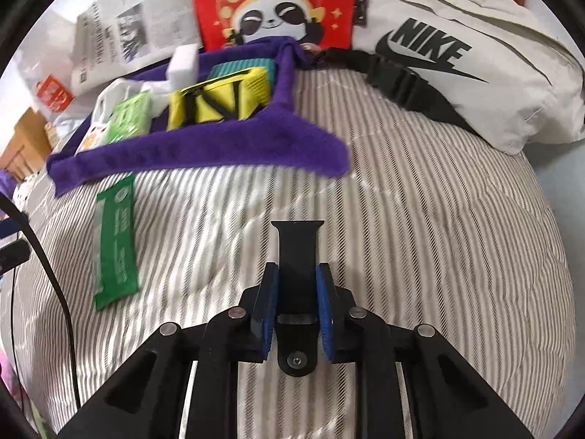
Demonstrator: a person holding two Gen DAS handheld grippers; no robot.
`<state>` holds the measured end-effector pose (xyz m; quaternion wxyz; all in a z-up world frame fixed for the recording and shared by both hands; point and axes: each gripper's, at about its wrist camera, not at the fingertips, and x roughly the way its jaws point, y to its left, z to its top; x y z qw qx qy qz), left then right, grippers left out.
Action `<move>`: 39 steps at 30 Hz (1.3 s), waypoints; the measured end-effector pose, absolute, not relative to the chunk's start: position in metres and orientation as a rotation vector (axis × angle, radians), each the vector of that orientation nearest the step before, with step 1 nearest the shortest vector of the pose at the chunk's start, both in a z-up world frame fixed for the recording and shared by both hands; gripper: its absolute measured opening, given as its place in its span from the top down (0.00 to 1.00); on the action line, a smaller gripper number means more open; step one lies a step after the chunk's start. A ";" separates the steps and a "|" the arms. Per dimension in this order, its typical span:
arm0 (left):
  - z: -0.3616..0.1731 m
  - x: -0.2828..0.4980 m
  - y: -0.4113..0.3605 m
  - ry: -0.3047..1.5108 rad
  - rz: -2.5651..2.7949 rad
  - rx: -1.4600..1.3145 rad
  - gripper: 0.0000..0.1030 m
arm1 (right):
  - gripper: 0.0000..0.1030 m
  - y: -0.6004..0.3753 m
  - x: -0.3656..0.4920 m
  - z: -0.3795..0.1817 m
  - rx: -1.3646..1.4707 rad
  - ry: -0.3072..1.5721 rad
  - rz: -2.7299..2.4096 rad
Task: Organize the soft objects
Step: 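Grasp the long green wet-wipe pack on the bed with the left tool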
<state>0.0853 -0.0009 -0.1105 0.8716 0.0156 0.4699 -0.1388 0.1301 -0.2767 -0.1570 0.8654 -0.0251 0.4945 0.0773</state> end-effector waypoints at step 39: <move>-0.156 0.122 -0.063 1.012 -0.181 0.112 0.56 | 0.79 -0.291 0.092 -0.159 -0.054 0.997 0.127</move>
